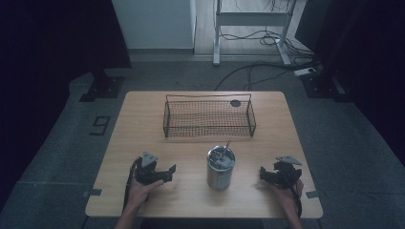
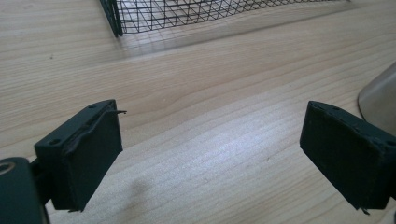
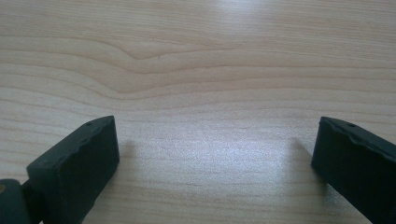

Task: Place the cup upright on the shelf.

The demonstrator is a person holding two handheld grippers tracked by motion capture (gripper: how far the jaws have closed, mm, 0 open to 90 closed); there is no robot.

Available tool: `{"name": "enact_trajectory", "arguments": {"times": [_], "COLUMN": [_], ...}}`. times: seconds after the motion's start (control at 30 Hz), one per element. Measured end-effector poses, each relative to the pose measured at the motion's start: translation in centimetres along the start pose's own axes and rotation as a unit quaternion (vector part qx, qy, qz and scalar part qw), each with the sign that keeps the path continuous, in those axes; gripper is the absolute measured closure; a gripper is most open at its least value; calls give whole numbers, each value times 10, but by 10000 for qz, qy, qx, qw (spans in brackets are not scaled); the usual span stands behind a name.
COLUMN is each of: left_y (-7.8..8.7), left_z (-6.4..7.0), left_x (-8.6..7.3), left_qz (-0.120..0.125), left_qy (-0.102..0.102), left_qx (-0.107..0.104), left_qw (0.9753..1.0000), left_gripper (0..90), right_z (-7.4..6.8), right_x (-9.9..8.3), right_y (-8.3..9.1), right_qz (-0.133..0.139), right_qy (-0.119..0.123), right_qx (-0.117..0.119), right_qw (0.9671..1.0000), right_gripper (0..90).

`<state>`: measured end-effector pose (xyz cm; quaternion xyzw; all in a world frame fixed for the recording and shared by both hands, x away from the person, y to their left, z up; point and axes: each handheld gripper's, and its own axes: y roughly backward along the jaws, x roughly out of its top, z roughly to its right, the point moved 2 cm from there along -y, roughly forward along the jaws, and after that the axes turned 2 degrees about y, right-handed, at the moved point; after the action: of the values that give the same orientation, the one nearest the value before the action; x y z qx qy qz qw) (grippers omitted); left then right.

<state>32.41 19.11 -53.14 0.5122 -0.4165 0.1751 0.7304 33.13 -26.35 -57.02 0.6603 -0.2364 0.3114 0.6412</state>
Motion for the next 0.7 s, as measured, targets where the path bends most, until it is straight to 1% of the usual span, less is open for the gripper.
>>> {"name": "enact_trajectory", "arguments": {"times": [0.1, 0.23, 0.33, 0.43, 0.7], "left_y": [0, -1, 1, 4, 8], "left_z": [0, -3, -7, -9, -8], "left_x": [-1, -2, -3, -2, -2], "left_qz": [-38, -72, -57, -22, 22], "left_qy": [-15, 18, 102, 162, 142], "left_qx": [-13, -12, 7, -19, -40], "left_qw": [10000, 10000, 9999, 9999, 9999], "left_gripper": [53, 48, 48, 49, 49], "right_z": [1, 1, 0, 0, 1], "right_x": [-1, -1, -1, -2, -3], "right_y": [1, 1, 1, 2, 3], "right_qz": [6, 8, 26, 27, 34], "right_qy": [20, 24, 33, 35, 6], "right_qx": [15, 11, 2, -7, 12], "right_qw": [10000, 10000, 10000, 10000, 10000], "right_gripper": [4, 7, 14, 17, 23]}}
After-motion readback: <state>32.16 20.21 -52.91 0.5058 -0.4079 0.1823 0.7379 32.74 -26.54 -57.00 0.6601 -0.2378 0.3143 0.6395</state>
